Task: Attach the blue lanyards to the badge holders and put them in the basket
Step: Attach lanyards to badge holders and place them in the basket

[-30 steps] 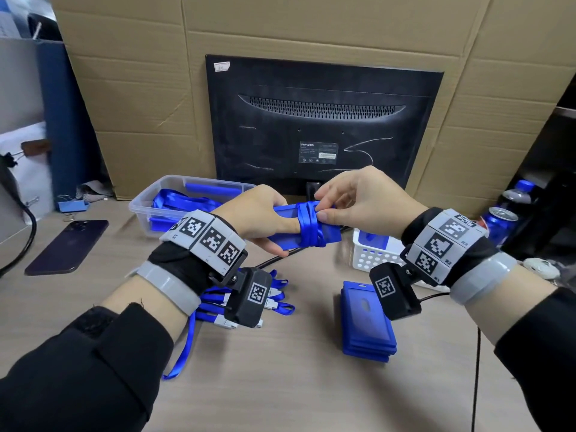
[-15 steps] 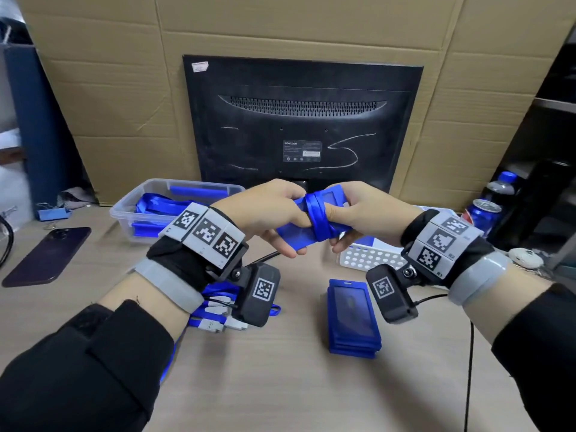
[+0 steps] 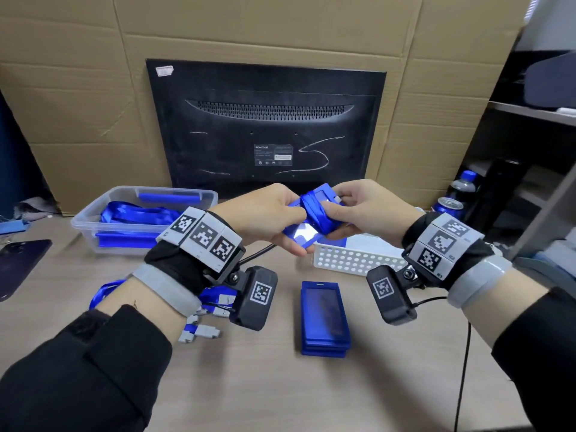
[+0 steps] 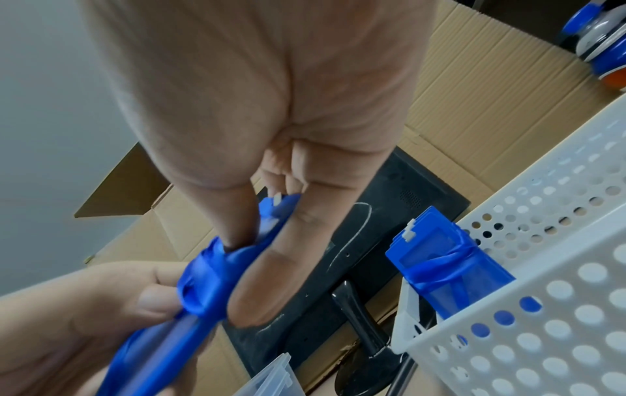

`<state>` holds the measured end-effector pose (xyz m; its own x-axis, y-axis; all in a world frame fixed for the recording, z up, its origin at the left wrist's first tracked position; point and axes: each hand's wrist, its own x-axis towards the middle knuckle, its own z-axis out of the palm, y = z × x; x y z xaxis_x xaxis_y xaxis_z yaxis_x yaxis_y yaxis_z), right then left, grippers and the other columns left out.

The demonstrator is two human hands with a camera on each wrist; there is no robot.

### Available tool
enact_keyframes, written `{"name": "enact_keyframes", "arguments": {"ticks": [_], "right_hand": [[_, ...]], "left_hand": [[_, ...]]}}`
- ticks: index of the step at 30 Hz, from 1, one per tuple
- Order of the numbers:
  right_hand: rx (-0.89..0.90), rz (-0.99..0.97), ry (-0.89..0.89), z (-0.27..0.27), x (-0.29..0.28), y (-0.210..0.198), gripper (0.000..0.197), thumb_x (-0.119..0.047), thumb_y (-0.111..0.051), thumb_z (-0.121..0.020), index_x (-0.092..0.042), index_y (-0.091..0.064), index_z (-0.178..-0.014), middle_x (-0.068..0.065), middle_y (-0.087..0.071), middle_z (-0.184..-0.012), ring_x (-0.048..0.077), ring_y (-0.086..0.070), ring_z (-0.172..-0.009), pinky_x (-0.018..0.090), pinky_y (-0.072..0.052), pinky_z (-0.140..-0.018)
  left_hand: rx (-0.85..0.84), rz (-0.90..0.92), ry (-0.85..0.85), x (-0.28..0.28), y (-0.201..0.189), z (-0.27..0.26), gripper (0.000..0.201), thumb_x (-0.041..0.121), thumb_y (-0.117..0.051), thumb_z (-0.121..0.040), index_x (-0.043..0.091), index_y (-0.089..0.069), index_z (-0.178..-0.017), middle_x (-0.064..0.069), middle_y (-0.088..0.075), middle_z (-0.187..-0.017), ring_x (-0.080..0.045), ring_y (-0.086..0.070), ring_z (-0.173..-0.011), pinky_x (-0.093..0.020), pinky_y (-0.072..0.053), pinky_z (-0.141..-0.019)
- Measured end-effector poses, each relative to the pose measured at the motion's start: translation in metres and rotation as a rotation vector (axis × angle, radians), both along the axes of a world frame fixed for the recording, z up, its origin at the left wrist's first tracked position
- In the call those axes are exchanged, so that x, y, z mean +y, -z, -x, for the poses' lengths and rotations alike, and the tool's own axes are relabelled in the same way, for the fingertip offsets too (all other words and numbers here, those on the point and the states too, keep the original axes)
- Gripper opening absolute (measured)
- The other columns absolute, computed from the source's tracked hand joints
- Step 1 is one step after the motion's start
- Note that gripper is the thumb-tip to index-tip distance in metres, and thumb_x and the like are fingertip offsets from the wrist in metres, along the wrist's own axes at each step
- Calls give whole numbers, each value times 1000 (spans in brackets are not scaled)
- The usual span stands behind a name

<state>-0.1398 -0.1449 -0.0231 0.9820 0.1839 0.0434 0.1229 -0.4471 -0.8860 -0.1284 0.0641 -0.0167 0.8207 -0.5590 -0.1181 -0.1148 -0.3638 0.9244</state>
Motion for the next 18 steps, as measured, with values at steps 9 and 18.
{"name": "enact_keyframes", "arguments": {"ticks": [9, 18], "right_hand": [[7, -54, 152, 12, -26, -7, 11, -11, -72, -99, -4, -72, -107, 17, -80, -92, 23, -77, -76, 30, -66, -74], [-54, -80, 216, 17, -39, -12, 13, -9, -73, -98, 0, -73, -108, 13, -79, -85, 24, -78, -79, 28, -65, -73]], "left_hand": [[-8, 25, 52, -17, -4, 7, 33, -3, -29, -103, 4, -62, -103, -19, -73, -111, -37, -76, -102, -27, -61, -68], [-43, -19, 77, -32, 0, -3, 32, 0, -32, -99, -7, -62, -105, -17, -68, -99, -22, -65, -78, -28, -59, -71]]}}
